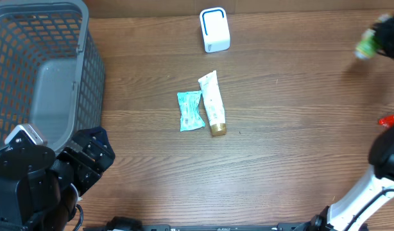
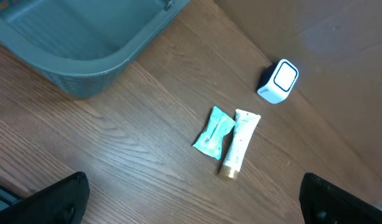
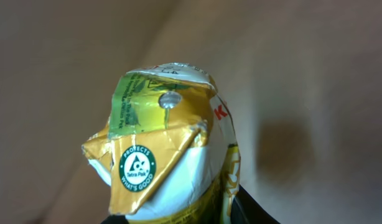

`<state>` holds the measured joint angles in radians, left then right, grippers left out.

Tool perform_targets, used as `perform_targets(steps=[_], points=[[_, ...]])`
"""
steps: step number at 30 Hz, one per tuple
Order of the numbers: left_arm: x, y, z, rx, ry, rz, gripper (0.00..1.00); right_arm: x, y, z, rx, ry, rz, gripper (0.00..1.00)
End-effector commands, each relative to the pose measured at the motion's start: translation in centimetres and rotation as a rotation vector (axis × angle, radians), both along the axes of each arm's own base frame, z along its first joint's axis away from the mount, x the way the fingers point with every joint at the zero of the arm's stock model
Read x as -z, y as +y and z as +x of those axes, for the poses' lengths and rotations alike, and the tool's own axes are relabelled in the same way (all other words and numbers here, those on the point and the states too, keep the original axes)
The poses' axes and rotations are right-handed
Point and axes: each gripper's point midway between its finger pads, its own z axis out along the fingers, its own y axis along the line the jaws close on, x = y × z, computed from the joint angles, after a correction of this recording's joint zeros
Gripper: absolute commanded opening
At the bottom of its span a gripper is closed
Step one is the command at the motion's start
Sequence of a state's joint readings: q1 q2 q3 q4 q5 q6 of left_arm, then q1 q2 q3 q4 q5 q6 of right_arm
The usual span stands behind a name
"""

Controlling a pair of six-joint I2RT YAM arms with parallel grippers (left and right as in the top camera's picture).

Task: Scan the item barcode
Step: 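Carry the green tea carton right and drop it at the table edge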

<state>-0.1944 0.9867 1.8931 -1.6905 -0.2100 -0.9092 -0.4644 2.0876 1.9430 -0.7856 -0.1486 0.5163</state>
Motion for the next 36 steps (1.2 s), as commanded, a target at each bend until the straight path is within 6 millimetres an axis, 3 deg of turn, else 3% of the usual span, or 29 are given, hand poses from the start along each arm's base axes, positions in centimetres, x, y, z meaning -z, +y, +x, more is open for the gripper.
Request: perform_targets(steps=[1,8,11,16,22,25,31,36], points=[[-0.1,0.1,0.0,0.003,-0.003,0.01,1.0,-2.0,-3.7,-1.5,0.0,-0.026,-0.073,0.32],[-0.1,0.1,0.0,0.003,-0.003,0.01,1.0,1.3,-9.6,-5.2,0.119,0.068,-0.104,0.33],[-0.1,0.1,0.0,0.003,-0.003,0.01,1.0,2.7,-11.0,-5.7,0.156,0.106,-0.131,0.35],[-0.1,0.1,0.0,0.003,-0.003,0.01,1.0,4.7,-11.4,-5.4,0.156,0.128,-0.124,0.36],[-0.1,0.1,0.0,0.003,-0.003,0.01,0.99,8.8,-12.5,-6.2,0.194,0.225,-0.136,0.36],[-0.1,0.1,0.0,0.003,-0.003,0.01,0.99,9.8,-12.4,-6.4,0.194,0.249,-0.126,0.42],[-0.1,0.1,0.0,0.003,-0.003,0.01,0.99,8.3,-11.5,-6.3,0.176,0.229,-0.091,0.42],[-0.1,0.1,0.0,0.003,-0.003,0.01,1.0,2.9,-8.9,-4.9,0.086,0.091,-0.033,0.45]])
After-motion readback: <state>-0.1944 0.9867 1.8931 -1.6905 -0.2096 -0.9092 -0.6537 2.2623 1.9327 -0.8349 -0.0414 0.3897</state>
